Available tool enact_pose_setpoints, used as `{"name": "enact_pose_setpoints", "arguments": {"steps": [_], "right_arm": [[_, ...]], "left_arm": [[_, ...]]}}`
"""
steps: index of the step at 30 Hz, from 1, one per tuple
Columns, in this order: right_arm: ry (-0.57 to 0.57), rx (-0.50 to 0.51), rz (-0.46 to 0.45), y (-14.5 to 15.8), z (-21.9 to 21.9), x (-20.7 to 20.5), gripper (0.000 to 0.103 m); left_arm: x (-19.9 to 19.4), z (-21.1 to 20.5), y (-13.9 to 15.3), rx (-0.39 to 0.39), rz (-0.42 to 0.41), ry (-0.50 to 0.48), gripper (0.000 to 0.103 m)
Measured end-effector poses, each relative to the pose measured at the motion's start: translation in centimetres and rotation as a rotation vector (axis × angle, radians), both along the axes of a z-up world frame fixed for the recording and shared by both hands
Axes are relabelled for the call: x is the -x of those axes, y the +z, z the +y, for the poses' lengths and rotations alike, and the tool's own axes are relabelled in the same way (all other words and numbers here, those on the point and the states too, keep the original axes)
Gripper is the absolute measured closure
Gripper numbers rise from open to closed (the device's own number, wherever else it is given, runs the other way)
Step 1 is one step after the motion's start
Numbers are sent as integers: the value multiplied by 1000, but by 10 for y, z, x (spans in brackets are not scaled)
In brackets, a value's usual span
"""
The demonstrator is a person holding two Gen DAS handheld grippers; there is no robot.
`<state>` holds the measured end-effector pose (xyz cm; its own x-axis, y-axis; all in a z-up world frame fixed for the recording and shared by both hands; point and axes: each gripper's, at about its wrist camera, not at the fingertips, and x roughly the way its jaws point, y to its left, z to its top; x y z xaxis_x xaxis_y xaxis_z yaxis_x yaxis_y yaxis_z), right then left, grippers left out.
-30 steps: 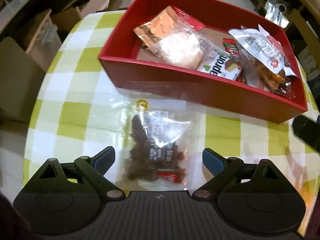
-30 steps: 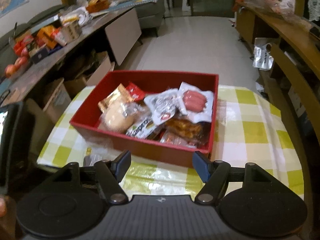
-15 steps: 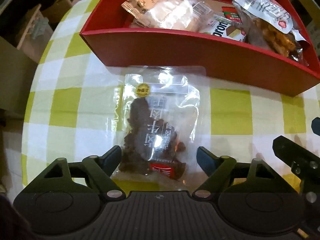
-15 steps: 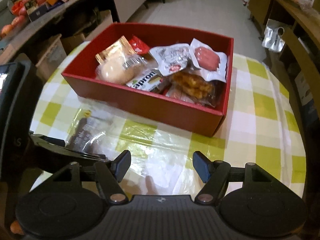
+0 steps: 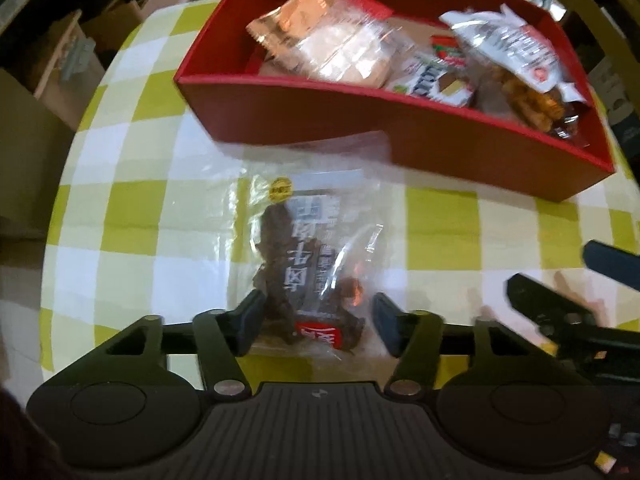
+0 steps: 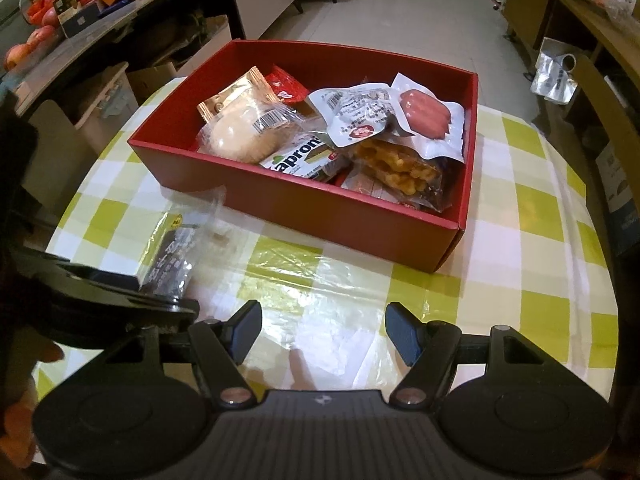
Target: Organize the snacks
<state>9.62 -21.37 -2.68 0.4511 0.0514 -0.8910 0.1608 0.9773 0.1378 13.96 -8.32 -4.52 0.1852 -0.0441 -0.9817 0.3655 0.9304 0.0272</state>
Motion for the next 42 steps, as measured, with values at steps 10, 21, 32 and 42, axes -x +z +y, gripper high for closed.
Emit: {"name": "enact_pose_setpoints", "arguments": {"steps": [10,21,32,42], "right_arm": [[8,1,-6,1,-1,0,29],[6,-3,-39,8,-2,1,29],[7,-17,-48,9,-5,3,29],[-1,-13,-64,13,-16,10,29]], "left_arm": [[2,3,-7,-5,-12,-19,41],[7,12,29,83,-60,-10,65],[-1,10,-20,-17,43,16,12],[24,-10,-10,-35,-28,-102,47]]}}
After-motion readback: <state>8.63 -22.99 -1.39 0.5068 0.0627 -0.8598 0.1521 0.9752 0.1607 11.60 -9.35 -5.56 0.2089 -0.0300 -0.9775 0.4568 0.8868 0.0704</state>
